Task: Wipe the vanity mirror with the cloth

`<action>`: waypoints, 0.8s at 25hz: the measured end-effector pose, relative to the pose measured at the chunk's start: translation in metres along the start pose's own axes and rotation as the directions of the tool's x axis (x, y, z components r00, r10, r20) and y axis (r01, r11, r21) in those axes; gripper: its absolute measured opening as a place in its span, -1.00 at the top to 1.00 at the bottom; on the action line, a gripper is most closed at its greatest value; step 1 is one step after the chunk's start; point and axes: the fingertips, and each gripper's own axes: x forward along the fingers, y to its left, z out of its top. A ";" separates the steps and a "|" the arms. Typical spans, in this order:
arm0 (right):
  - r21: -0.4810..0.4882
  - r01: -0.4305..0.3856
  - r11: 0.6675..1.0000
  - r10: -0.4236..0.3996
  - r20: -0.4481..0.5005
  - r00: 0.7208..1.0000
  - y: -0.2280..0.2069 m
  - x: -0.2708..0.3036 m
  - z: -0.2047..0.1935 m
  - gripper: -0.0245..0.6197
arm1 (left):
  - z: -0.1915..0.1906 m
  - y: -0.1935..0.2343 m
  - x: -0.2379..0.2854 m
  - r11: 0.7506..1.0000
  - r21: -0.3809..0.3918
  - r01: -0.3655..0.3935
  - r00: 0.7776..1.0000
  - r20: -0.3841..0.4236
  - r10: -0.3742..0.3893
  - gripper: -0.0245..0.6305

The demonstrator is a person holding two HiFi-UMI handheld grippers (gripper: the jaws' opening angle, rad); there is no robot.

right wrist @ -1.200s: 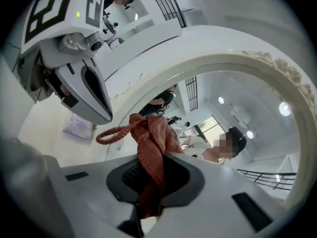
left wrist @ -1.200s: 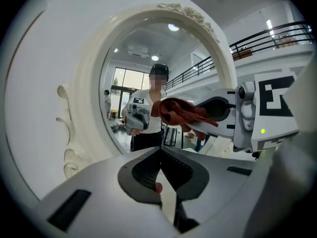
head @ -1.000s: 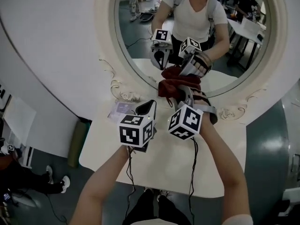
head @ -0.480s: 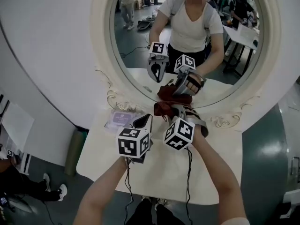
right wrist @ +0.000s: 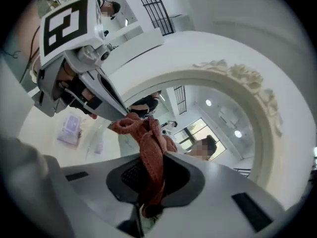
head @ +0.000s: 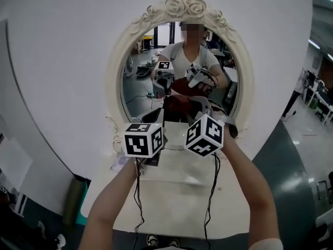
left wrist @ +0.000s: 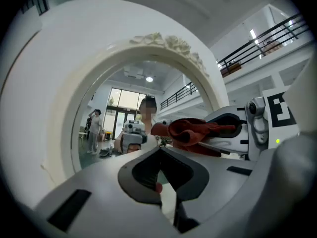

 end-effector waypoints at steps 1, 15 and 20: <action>-0.005 0.042 0.999 -0.042 0.006 0.999 -0.024 -0.008 0.006 0.74 | 0.021 -0.006 0.002 1.000 0.008 0.009 1.000 0.028 -0.010 0.90; -0.103 0.294 0.950 -0.296 -0.002 0.955 -0.183 -0.055 0.037 0.74 | 0.149 -0.060 0.027 0.995 0.079 0.068 0.984 0.159 -0.080 0.90; -0.111 0.286 0.952 -0.288 -0.004 0.958 -0.183 -0.046 0.025 0.74 | 0.146 -0.066 0.037 0.992 0.106 0.069 0.986 0.143 -0.084 0.90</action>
